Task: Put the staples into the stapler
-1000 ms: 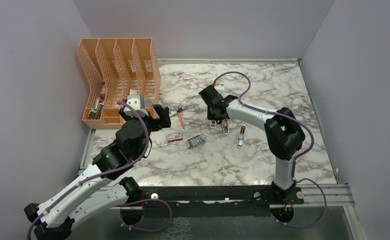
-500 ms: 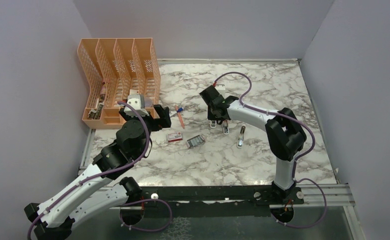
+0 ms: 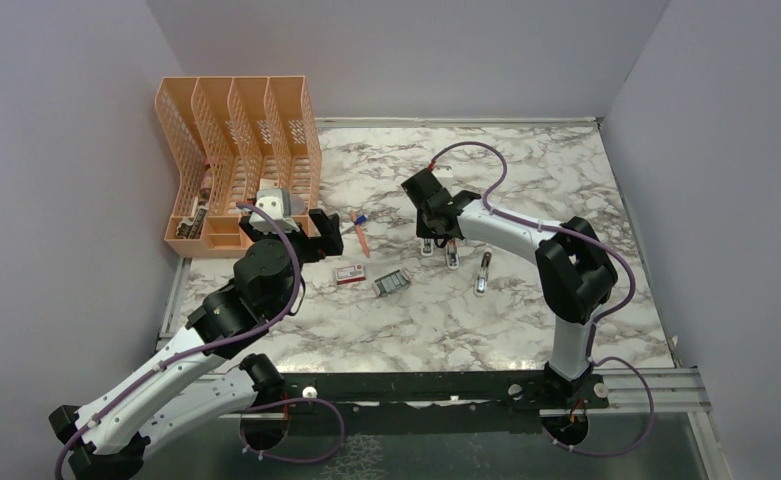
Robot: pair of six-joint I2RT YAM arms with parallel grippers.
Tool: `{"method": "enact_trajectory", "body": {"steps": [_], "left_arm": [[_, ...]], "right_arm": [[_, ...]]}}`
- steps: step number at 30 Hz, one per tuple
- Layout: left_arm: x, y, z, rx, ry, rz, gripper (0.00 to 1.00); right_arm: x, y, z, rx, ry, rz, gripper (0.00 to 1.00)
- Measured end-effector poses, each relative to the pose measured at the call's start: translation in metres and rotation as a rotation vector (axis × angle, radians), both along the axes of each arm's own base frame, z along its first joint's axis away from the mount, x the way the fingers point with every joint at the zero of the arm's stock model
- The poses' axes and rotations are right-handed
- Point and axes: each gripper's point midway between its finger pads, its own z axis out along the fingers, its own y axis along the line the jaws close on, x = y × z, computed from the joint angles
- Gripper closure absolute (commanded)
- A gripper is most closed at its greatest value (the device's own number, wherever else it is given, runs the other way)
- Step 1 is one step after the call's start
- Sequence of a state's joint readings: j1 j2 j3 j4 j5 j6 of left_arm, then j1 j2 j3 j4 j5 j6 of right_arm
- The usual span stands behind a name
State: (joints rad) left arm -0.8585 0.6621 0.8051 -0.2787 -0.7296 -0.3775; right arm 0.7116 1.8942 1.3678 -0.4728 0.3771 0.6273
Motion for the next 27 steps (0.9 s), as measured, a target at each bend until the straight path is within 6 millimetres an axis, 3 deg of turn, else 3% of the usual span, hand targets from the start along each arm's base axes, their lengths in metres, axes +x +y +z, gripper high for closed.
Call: {"method": "enact_trajectory", "body": {"steps": [27], "left_arm": [[0.001, -0.001, -0.001, 0.004, 0.003, 0.000, 0.01]], "right_arm": [[-0.002, -0.002, -0.013, -0.021, 0.025, -0.001, 0.79]]}}
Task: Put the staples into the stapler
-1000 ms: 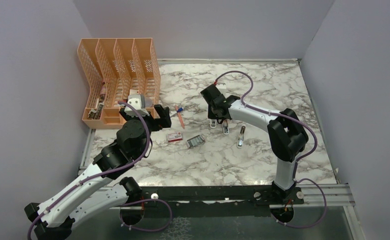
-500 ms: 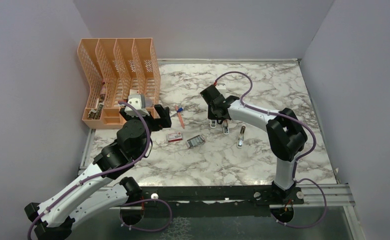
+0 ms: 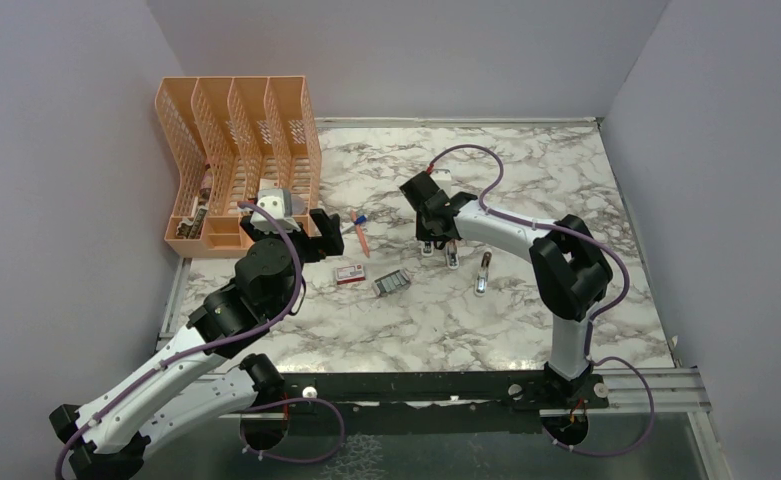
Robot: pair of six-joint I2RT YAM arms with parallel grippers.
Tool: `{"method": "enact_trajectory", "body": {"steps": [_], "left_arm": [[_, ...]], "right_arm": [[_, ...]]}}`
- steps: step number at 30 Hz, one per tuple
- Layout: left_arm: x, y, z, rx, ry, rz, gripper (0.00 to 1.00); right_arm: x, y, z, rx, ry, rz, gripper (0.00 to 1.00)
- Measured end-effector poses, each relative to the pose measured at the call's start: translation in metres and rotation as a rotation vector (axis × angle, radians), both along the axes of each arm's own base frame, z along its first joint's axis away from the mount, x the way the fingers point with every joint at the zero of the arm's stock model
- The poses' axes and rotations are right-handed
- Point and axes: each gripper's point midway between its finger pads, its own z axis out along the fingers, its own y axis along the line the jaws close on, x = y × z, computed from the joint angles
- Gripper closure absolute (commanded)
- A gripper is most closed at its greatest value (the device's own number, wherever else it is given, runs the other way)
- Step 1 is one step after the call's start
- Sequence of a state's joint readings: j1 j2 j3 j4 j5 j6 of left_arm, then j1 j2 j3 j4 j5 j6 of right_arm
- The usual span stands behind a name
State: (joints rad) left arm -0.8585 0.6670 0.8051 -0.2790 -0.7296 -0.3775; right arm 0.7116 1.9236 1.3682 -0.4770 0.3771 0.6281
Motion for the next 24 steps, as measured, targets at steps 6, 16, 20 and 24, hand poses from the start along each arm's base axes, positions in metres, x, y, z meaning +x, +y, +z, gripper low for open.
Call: {"method": "enact_trajectory", "body": {"steps": [6, 16, 20, 24], "left_arm": [[0.0000, 0.0000, 0.0001, 0.000, 0.000, 0.000, 0.01], [0.0002, -0.0003, -0.0004, 0.001, 0.001, 0.000, 0.01], [0.0003, -0.0004, -0.0005, 0.002, 0.001, 0.000, 0.01], [0.0003, -0.0004, -0.0006, 0.002, 0.002, 0.000, 0.01]], "right_arm": [[0.0001, 0.0001, 0.0002, 0.000, 0.000, 0.000, 0.79], [0.0005, 0.0003, 0.0026, 0.003, -0.005, 0.000, 0.79], [0.0006, 0.0001, 0.0049, 0.005, -0.009, -0.001, 0.79], [0.0006, 0.0001, 0.0054, 0.006, -0.009, -0.001, 0.79]]}}
